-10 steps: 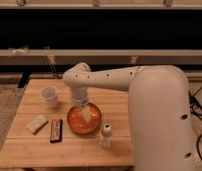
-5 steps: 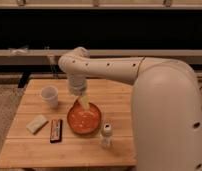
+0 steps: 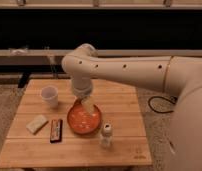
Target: Knock the bottle over
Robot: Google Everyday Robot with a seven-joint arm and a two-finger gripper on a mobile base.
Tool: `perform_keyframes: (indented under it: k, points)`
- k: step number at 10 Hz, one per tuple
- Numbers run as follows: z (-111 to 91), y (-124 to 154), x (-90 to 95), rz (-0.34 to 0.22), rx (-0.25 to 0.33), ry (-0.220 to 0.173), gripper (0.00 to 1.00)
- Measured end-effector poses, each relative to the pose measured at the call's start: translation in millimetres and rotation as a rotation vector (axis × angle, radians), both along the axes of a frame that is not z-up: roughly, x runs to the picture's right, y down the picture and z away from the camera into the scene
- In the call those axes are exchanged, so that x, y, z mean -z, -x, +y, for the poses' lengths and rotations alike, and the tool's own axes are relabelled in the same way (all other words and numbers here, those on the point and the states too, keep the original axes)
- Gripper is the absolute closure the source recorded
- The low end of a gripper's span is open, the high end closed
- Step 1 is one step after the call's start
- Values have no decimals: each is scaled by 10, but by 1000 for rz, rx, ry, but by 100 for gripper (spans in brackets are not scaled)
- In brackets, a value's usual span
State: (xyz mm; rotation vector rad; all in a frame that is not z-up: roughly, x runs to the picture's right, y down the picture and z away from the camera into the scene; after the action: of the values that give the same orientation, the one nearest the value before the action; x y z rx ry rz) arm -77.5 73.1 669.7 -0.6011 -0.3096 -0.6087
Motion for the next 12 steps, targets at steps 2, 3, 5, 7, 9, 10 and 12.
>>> perform_keyframes:
  k: [2,3,5,7,9,10,12]
  points:
    - [178,-146,268,15,-43,-18,20]
    - [235,-183,390,21,-52,-25,20]
    - [393,-342,661,50,-74,-32,20]
    - [536,-442,748,74,-95,-25,20]
    - [721,-572,677,107,-134,-9,20]
    - [811,-621,614,122,-149,-6,20]
    - [951,-754,454,153,-186,1,20]
